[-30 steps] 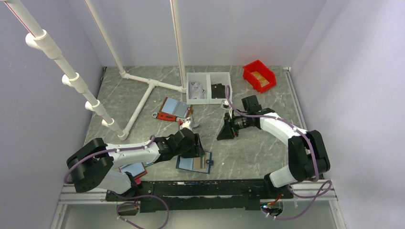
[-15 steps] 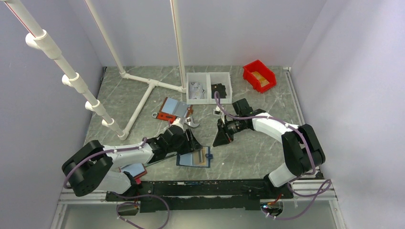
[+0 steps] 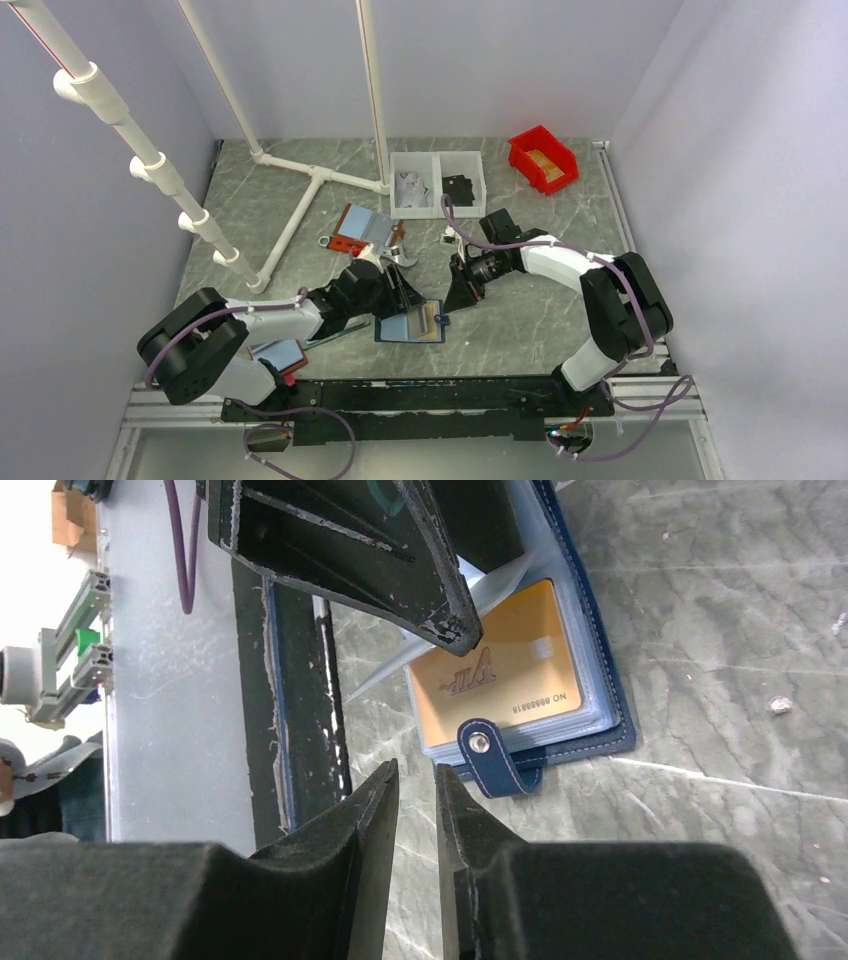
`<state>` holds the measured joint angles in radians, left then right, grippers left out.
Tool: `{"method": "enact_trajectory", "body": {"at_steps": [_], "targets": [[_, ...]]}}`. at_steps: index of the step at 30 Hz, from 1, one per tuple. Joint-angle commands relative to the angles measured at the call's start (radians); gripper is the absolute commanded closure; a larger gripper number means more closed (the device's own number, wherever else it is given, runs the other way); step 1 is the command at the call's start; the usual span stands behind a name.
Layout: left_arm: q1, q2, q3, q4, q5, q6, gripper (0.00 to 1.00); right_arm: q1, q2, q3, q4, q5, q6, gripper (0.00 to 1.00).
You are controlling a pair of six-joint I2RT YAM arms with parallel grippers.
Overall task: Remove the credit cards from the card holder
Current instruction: Remove the credit card from the card holder.
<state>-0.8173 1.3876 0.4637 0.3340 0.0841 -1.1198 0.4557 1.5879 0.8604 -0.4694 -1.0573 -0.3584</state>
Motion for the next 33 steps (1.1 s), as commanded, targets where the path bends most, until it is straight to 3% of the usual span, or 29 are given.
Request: {"method": "enact_trajectory", "body": {"at_steps": [1, 33], "targets": [[0.009, -0.007, -0.016, 0.079, 0.006, -0.006, 0.44, 0.013, 0.009, 0.038, 0.026, -0.014, 0.039, 0.77], [0.024, 0.075, -0.053, 0.257, 0.078, -0.043, 0.43, 0.118, 0.055, 0.036, 0.138, 0.101, 0.171, 0.76]]}}
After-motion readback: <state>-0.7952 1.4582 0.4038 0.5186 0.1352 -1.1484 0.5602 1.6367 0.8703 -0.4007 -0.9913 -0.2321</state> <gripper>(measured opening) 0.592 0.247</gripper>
